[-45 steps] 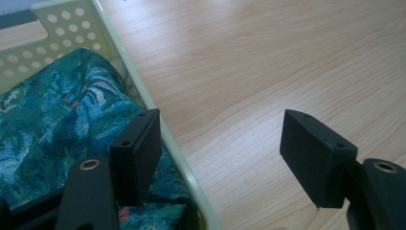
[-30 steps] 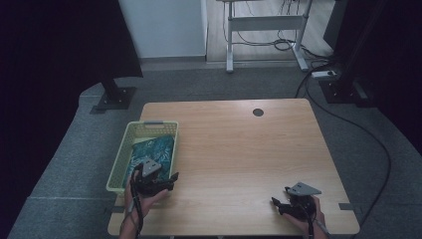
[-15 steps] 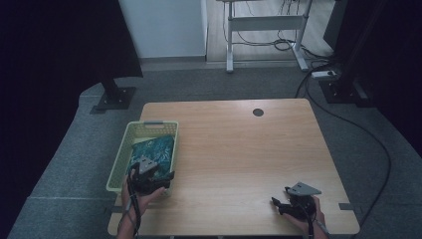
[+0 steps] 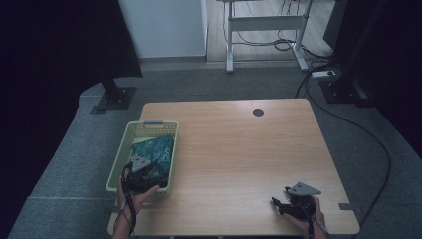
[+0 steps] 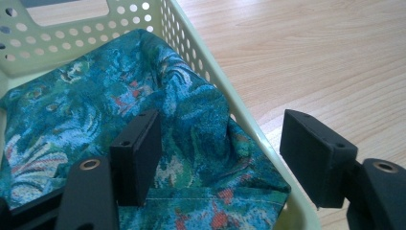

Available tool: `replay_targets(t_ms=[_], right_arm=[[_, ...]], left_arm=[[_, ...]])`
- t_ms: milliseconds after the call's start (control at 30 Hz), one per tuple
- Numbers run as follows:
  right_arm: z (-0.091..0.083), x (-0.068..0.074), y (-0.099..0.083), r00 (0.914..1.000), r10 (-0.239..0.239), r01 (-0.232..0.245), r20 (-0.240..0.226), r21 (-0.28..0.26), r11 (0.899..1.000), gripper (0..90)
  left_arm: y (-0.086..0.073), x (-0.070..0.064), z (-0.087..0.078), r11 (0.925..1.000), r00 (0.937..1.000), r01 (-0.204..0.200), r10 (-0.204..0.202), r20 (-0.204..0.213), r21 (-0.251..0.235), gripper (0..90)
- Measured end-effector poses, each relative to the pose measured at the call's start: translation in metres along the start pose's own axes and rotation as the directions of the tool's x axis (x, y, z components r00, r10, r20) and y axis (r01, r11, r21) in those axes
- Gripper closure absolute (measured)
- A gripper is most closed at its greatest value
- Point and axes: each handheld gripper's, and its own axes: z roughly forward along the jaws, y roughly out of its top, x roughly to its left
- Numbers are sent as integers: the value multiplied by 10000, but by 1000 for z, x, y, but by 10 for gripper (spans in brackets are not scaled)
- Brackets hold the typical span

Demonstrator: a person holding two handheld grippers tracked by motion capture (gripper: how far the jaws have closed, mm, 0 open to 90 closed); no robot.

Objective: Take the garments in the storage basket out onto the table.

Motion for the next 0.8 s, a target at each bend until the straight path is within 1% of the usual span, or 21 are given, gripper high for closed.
replay_targets(t_ms=[133,300,367,667,800], right_arm=[[0,0,0,10000,1,-1,4,-2,10000,311],[0,0,0,10000,6,-6,4,-2,10000,312],[0,0,0,10000,1,-1,5,-4,10000,311],[0,0,0,10000,5,-5,5,-1,10000,312],[0,0,0,10000,4,-4,5,-1,10000,312]], left_arm=[[3,2,-1,10000,10000,-74,74,-58,-22,306],[5,4,-1,10000,9999,4,-5,-129,-55,294],[5,5,-1,10000,10000,12,-12,-82,-32,295],[8,10,0,10000,9997,-27,26,-227,-11,293],[8,13,1,10000,9995,31,-30,-329,36,286]])
